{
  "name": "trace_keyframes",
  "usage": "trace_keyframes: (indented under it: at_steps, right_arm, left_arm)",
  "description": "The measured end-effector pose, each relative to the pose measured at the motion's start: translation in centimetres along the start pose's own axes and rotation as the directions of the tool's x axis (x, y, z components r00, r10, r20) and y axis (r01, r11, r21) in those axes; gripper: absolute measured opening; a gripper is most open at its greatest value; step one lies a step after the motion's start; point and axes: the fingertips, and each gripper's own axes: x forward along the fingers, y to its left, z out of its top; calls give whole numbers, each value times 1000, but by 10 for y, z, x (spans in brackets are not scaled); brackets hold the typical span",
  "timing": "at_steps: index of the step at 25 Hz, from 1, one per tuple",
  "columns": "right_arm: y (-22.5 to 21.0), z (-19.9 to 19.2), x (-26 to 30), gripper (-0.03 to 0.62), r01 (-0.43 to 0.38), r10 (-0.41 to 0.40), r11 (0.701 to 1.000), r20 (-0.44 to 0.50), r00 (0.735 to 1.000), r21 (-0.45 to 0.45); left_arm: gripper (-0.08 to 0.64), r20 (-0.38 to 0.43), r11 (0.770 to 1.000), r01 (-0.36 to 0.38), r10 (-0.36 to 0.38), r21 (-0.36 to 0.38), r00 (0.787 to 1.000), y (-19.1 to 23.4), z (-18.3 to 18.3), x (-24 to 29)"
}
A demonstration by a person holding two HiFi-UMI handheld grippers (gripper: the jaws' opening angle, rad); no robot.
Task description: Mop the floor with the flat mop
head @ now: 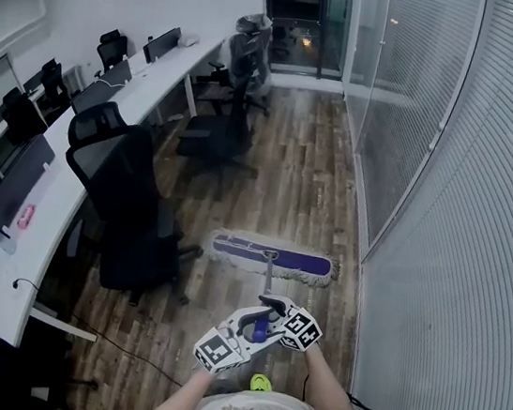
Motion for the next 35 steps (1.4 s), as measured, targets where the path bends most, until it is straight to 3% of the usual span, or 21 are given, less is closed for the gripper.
trace_keyframes:
  at_steps: [7,15,35]
  right_arm:
    - [23,-1,-6,216,6,-6,1000,-3,1000,4]
    - [91,-12,-6,216,13,-13,1000,-22,1000,-2]
    - [356,-64,-24,221,94,-92,995,-43,995,24]
  left_arm:
    - [227,10,1000,18,-18,2,1000,-22,10,-12]
    - [226,11,999,31,-31,-16,999,-71,6,-61]
    - [227,56,995,96,-93,-35,994,-283,-1,-244]
